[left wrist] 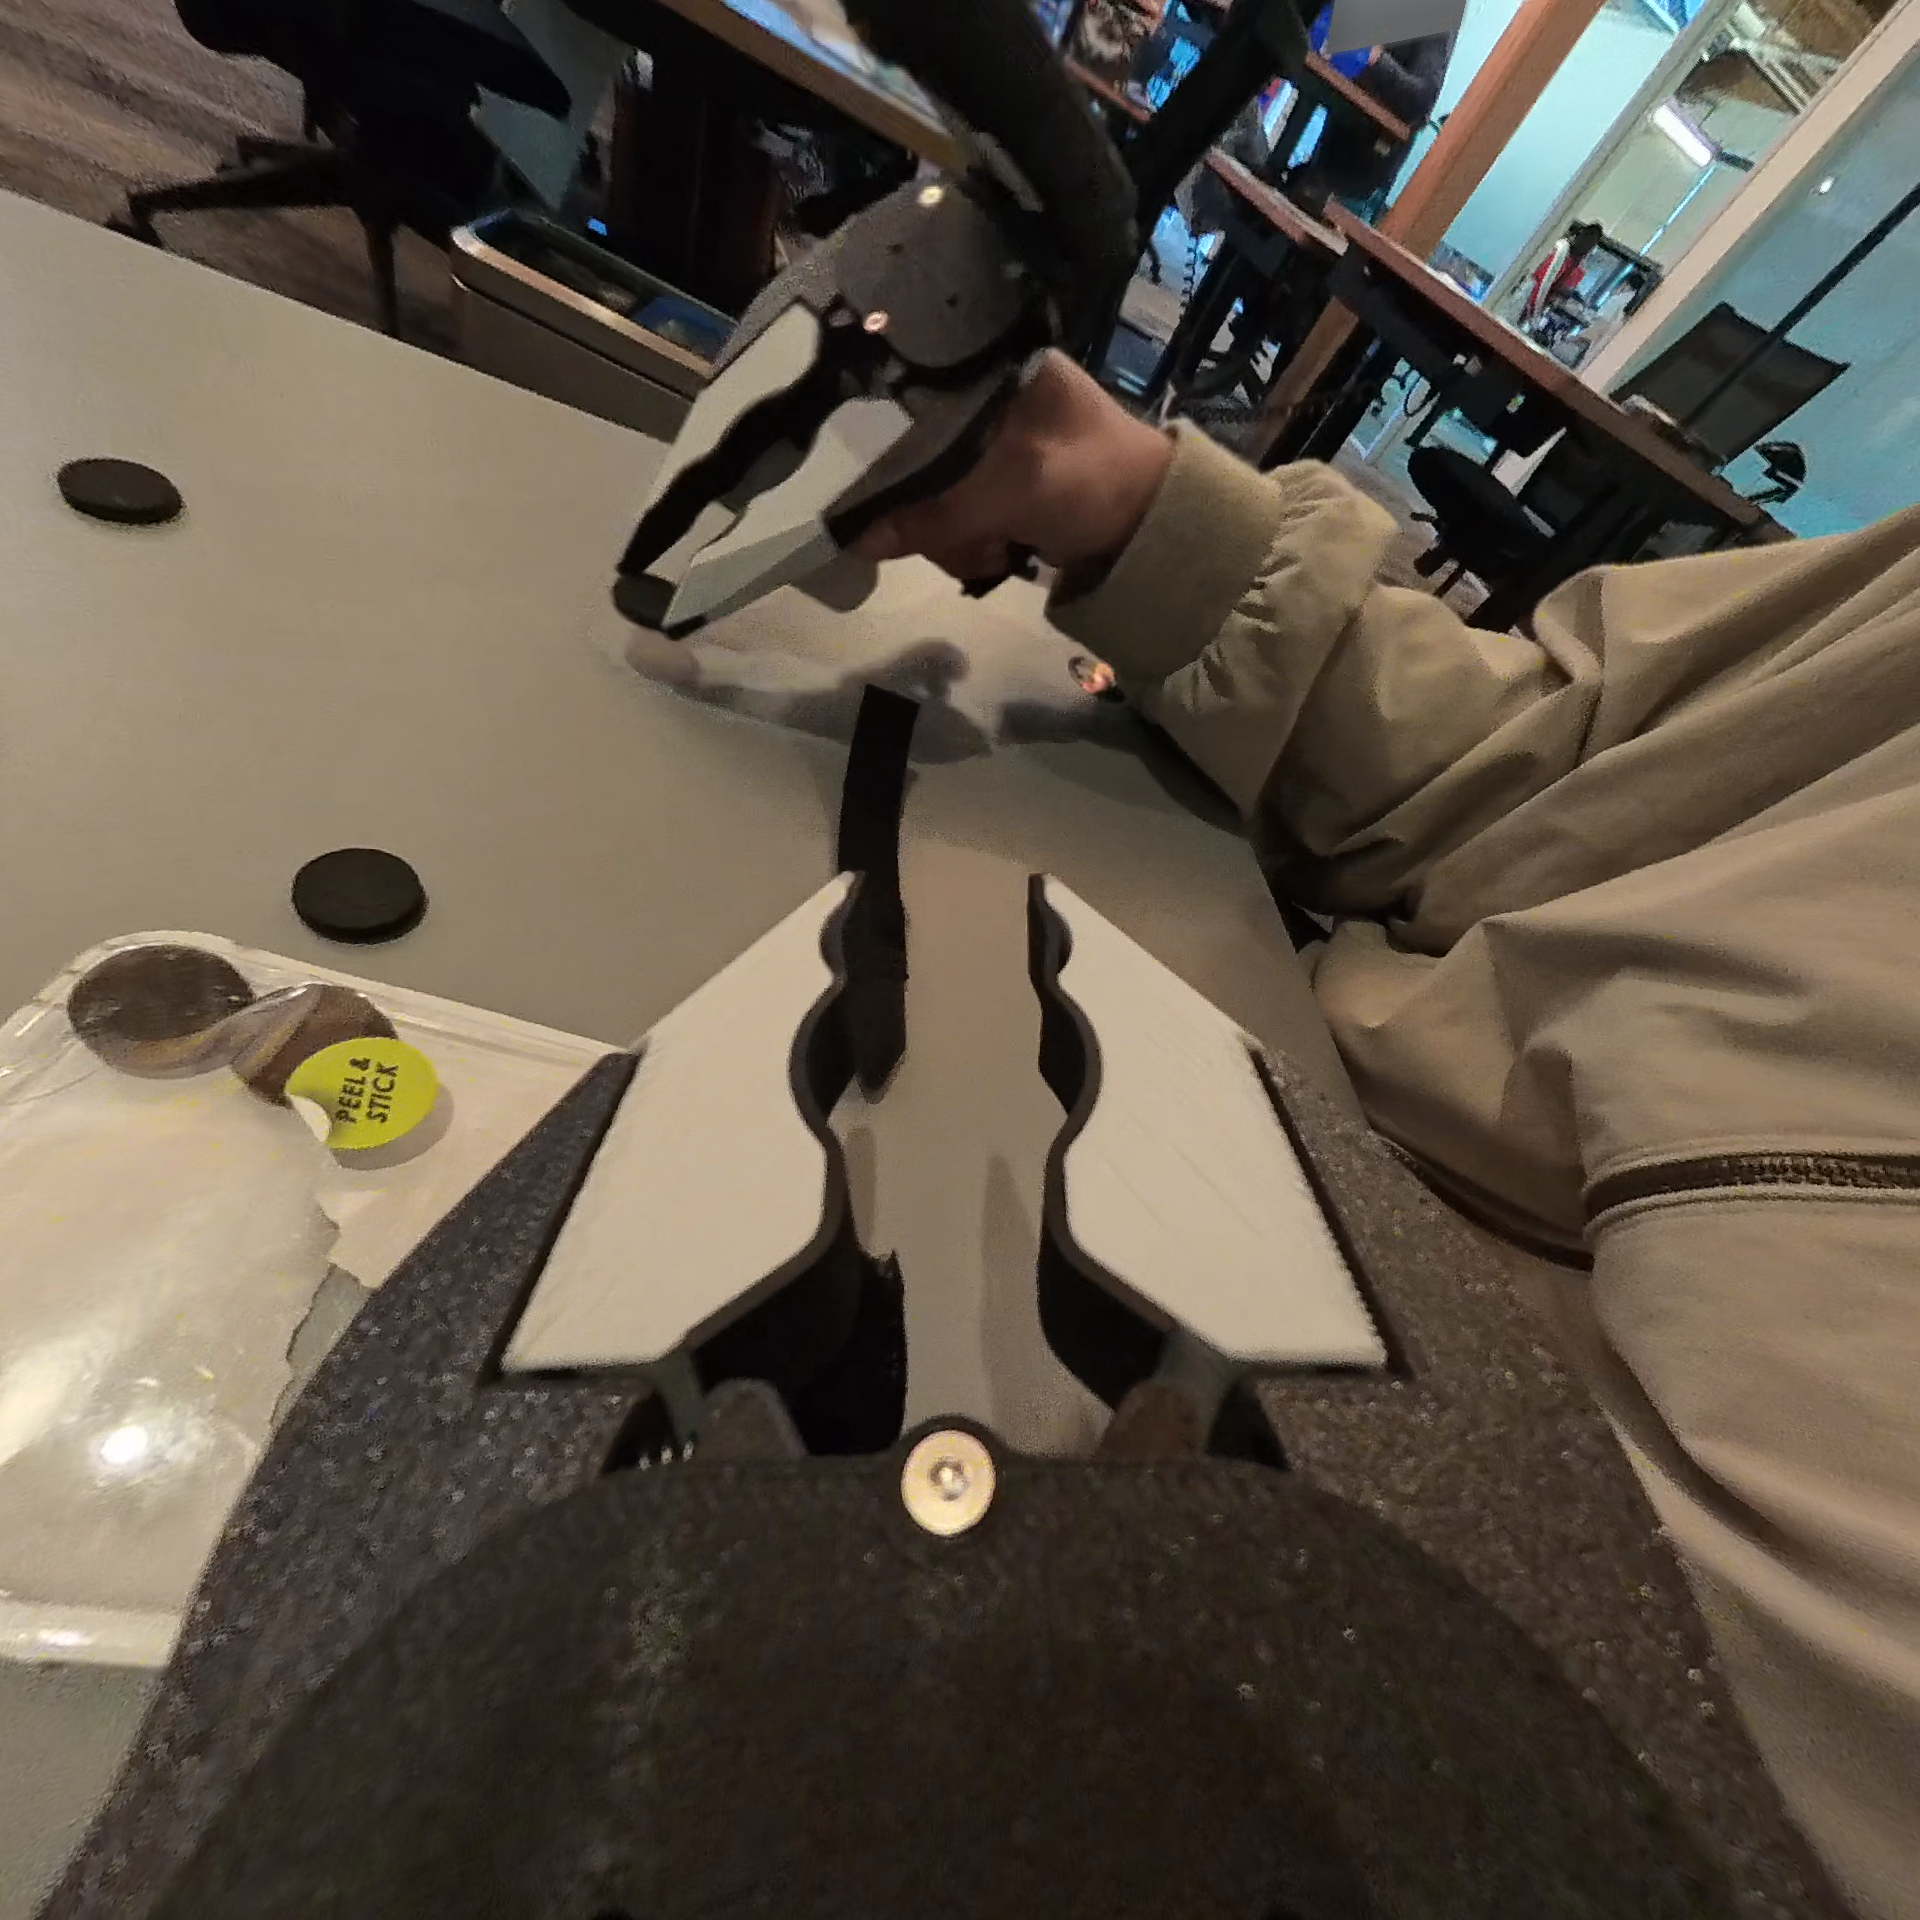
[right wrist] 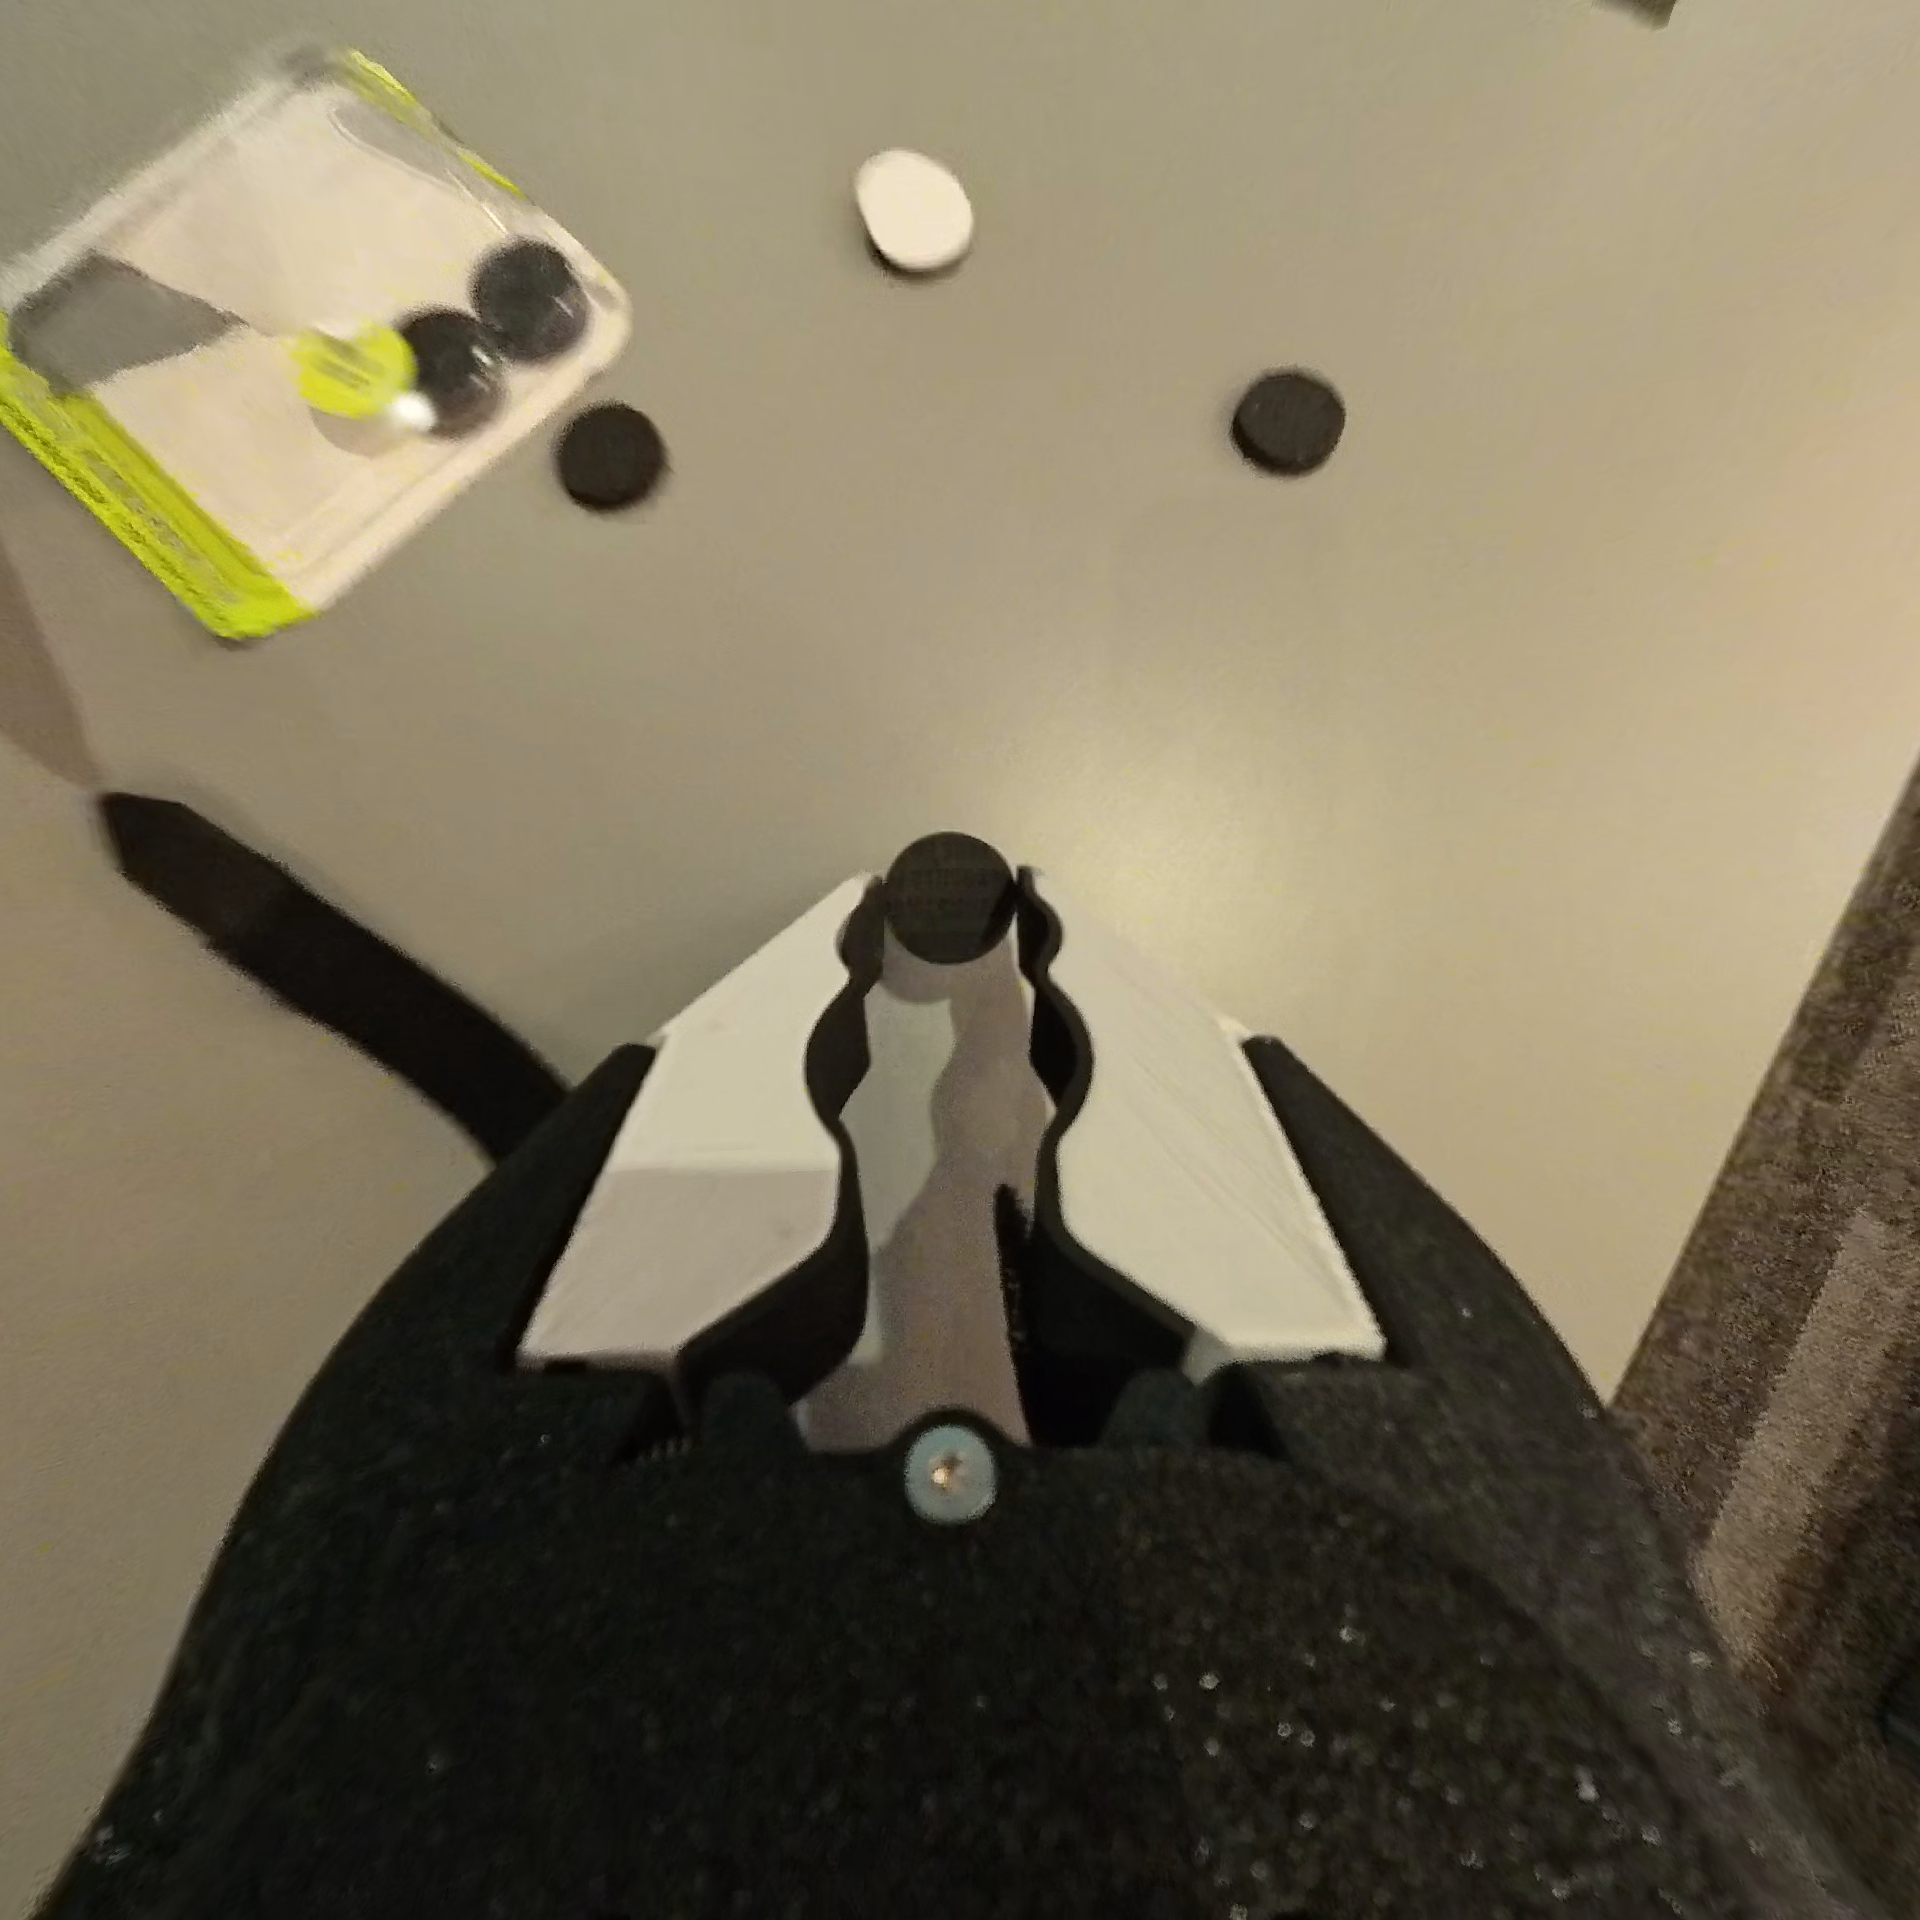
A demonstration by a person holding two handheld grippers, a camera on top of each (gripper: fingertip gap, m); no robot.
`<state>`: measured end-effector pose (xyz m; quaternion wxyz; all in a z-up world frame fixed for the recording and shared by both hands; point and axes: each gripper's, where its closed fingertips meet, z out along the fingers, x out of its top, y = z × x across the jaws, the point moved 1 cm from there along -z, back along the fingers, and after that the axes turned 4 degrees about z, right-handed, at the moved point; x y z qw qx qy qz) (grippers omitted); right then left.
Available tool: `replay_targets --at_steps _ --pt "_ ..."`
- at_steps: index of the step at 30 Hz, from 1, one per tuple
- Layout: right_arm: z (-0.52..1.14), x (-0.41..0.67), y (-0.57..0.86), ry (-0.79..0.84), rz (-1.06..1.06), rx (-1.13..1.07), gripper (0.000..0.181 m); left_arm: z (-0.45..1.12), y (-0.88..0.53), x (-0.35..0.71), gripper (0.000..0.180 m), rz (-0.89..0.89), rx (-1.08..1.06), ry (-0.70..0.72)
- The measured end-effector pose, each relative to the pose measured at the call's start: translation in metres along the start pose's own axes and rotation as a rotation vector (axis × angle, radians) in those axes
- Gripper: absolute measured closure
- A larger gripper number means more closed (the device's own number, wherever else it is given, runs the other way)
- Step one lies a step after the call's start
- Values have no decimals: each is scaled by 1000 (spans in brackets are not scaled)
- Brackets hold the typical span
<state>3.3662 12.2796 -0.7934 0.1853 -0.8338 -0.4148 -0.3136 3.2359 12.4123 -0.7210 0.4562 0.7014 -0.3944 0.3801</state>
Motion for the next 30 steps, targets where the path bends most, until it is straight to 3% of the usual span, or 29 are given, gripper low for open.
replay_targets --at_steps 4,10,21,25,30 --pt "-39 16 -50 65 -44 60 156 -4 7 -11 150 6 10 -27" --pt "-16 -28 -99 -135 -132 101 156 -3 16 -27 150 24 31 -84" --pt "-1 -39 -102 -182 -120 143 155 0 38 -40 150 70 9 -129" --pt "-4 -37 -101 -181 -116 146 135 1 39 -43 150 72 9 -136" --pt "-31 4 -90 -61 -122 115 137 -1 36 -42 150 77 20 -134"
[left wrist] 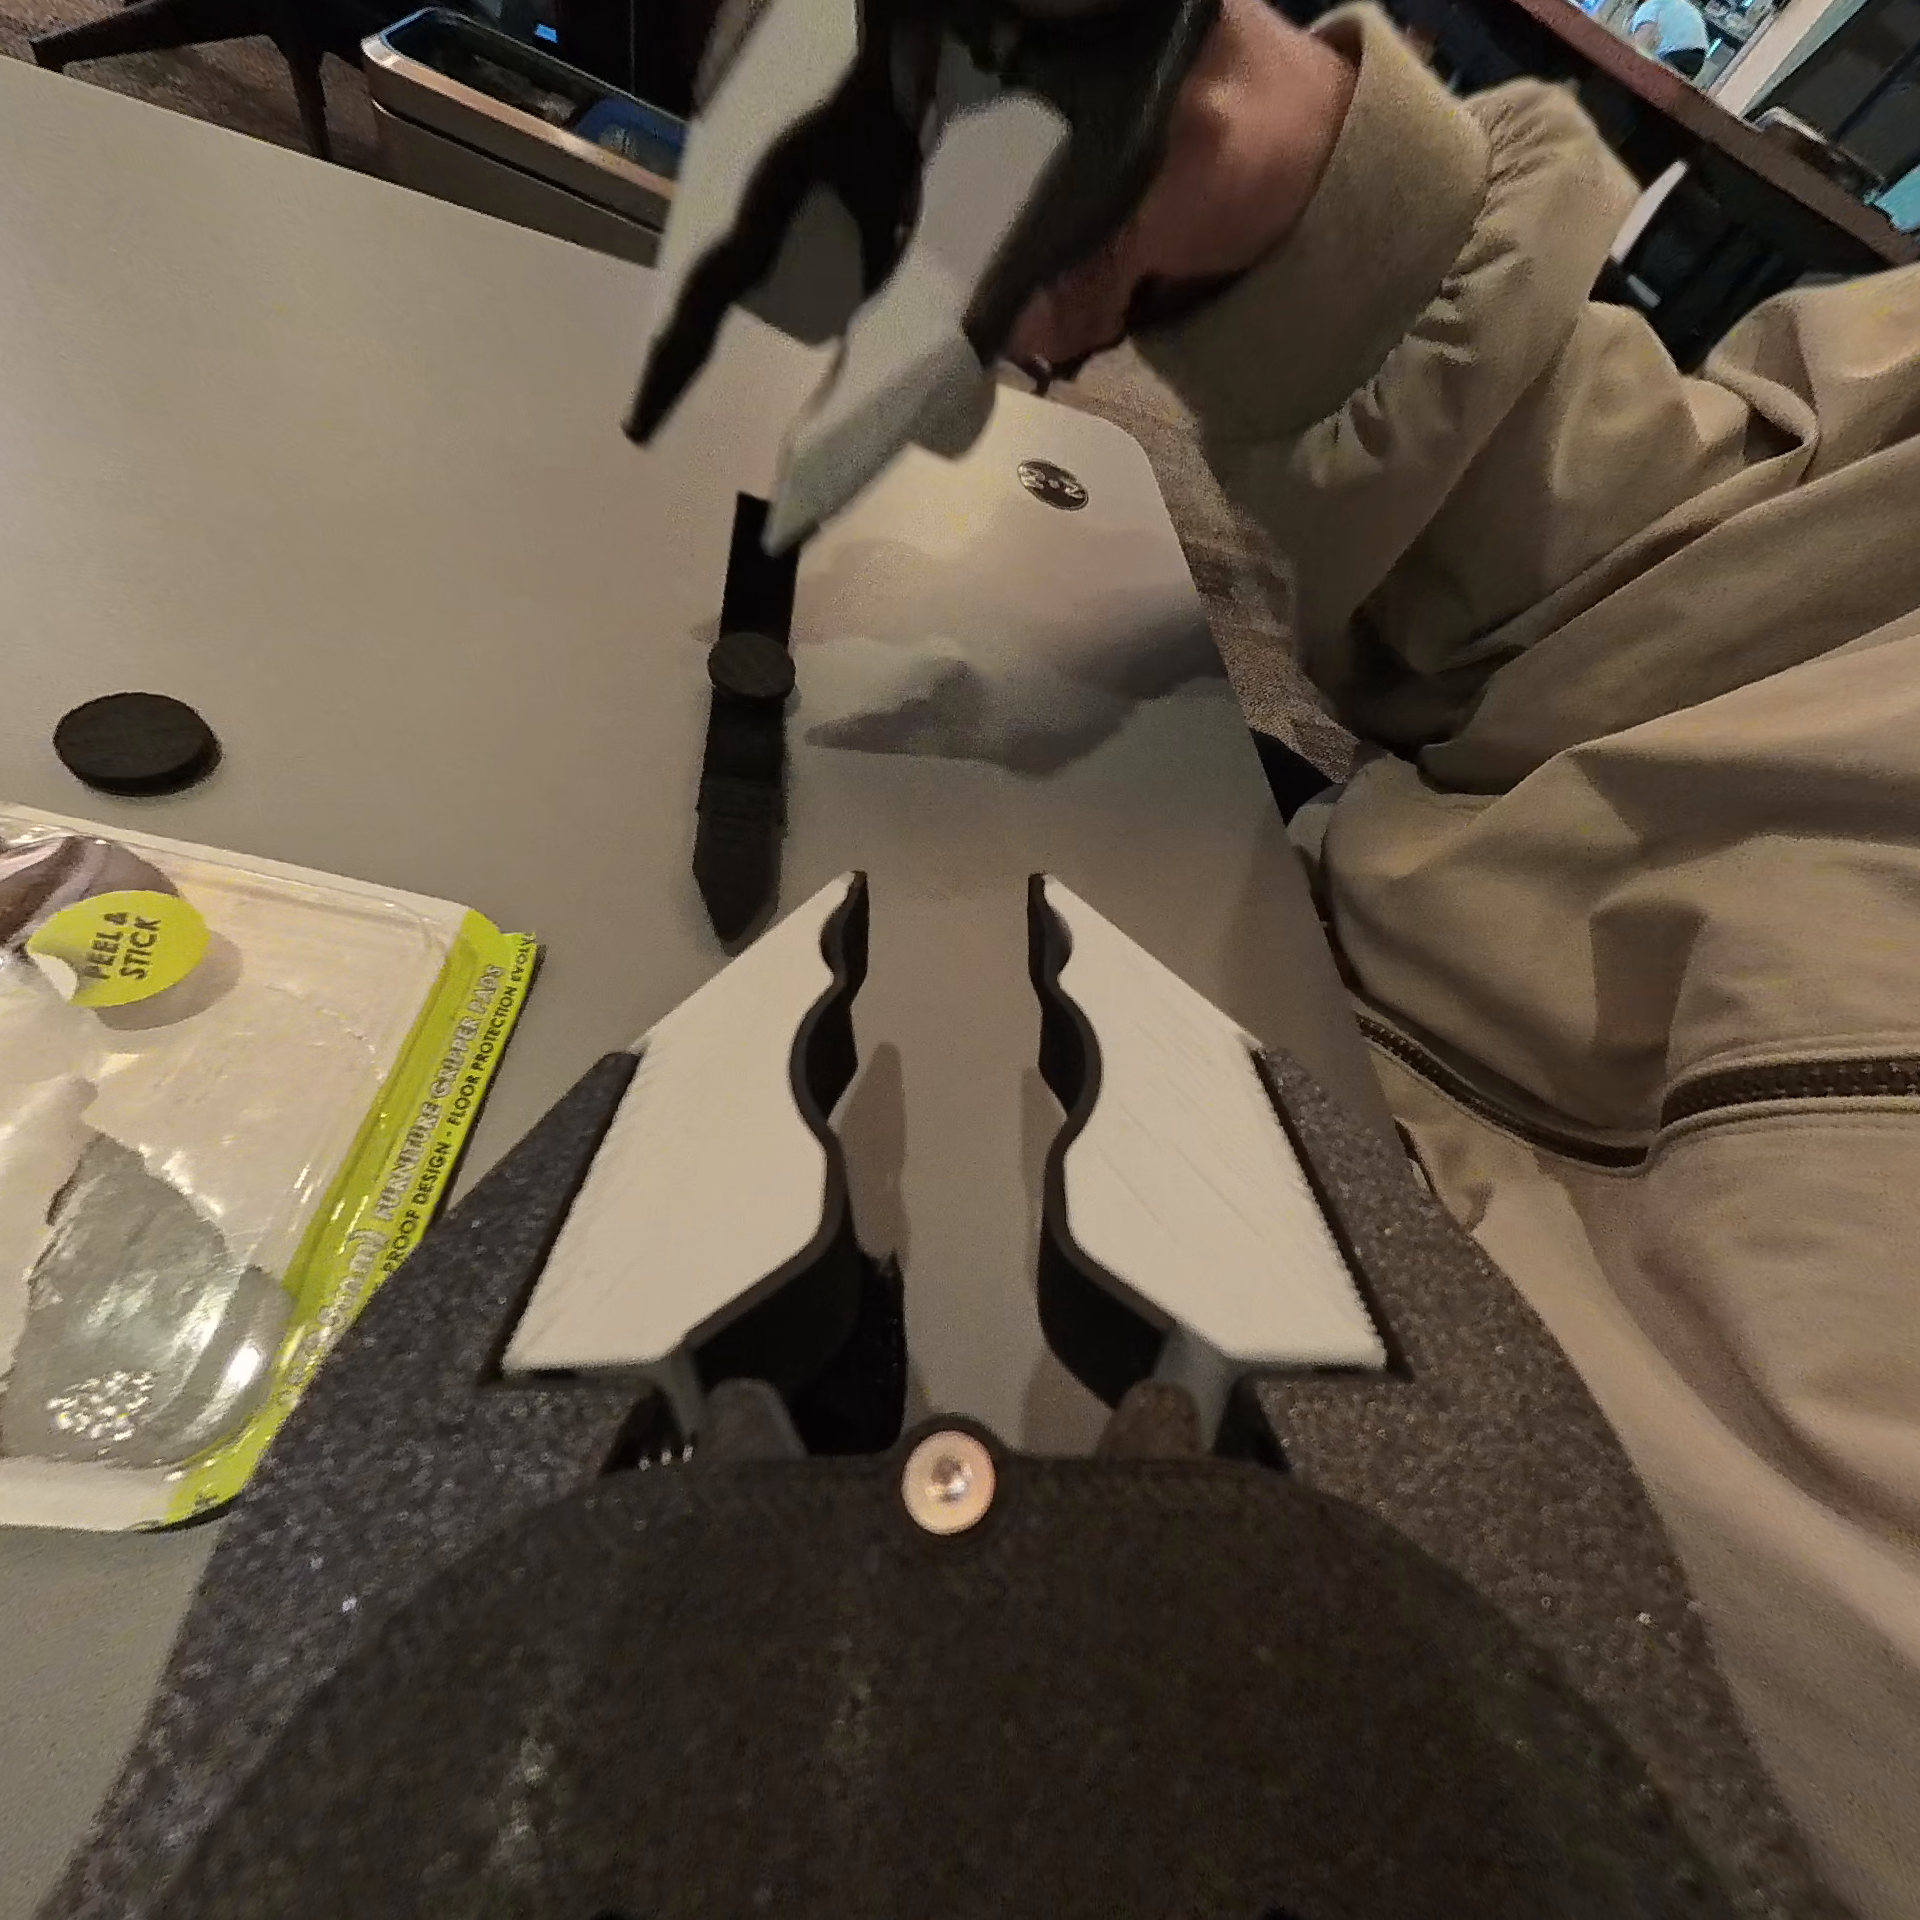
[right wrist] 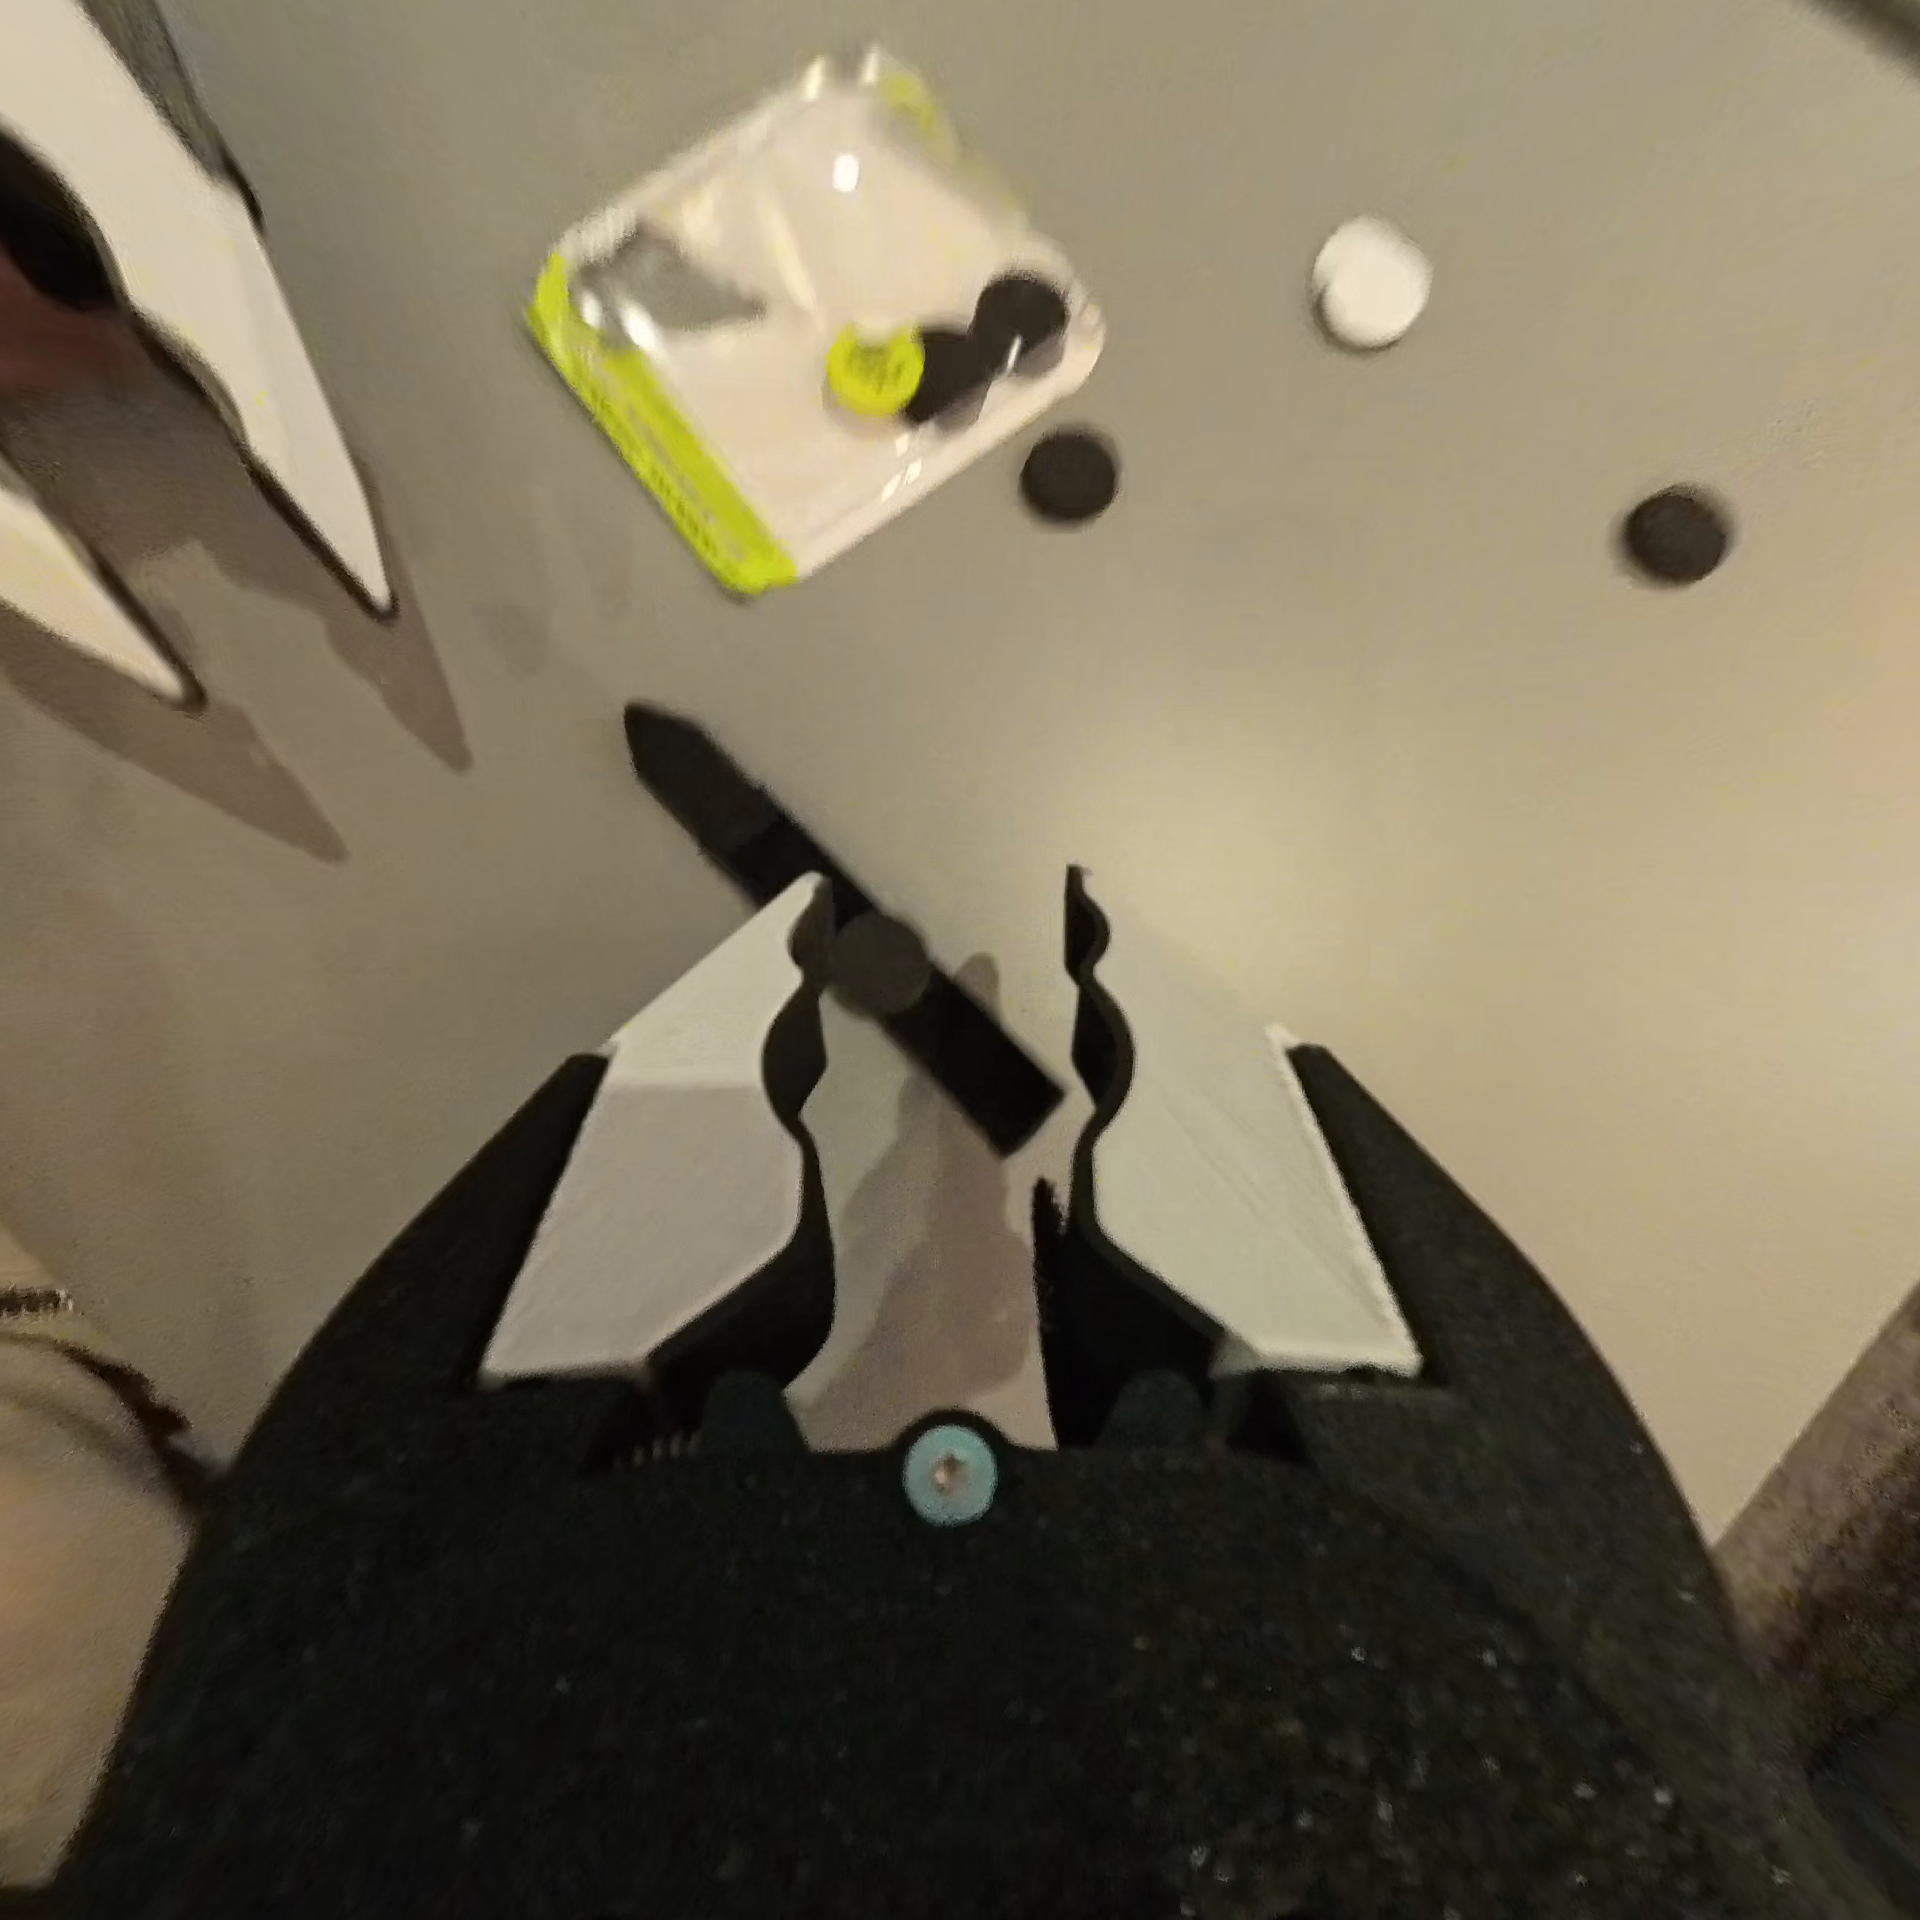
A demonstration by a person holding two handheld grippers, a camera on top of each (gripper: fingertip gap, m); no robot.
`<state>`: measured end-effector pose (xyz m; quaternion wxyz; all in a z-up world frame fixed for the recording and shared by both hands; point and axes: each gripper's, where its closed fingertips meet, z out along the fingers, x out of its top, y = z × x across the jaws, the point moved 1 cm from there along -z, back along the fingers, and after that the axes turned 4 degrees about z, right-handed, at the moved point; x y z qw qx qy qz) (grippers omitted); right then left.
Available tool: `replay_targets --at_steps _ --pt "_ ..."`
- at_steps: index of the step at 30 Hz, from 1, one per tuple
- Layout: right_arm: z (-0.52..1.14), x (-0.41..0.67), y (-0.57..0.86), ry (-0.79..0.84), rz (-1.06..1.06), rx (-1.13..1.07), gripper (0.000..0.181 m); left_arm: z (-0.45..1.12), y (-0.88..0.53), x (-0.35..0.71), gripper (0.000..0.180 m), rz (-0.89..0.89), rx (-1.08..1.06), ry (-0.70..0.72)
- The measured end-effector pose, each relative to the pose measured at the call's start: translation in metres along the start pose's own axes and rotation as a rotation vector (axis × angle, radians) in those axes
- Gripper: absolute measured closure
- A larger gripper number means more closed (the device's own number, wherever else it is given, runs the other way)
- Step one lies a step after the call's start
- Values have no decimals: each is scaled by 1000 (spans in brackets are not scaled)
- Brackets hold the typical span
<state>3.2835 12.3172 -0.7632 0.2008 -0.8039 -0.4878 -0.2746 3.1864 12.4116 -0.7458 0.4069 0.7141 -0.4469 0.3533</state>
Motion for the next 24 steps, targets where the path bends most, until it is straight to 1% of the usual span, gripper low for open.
replay_targets --at_steps 2,4,7,11,16,17,18,20,24 --pt "2 25 12 52 26 4 140 -1 -1 0 150 -2 3 2" --pt "23 42 21 26 48 20 138 -1 -1 0 150 -4 3 -1" --pt "65 55 25 -24 11 40 135 0 -2 -2 150 -2 7 -7" --pt "96 58 25 -67 -36 51 136 0 -3 -2 150 -7 5 -4" --pt "115 62 30 -102 -68 54 144 0 -4 -5 150 -13 0 -8" --pt "116 66 31 -82 -68 60 154 1 -4 -5 150 -13 0 -11" --pt "118 66 31 -81 -67 72 157 1 -5 -6 150 -12 1 -12" --pt "117 65 29 -87 -71 93 157 1 -5 -5 150 -10 4 -11" --pt "84 53 24 -101 -86 69 157 0 -7 -5 150 -16 6 -7"
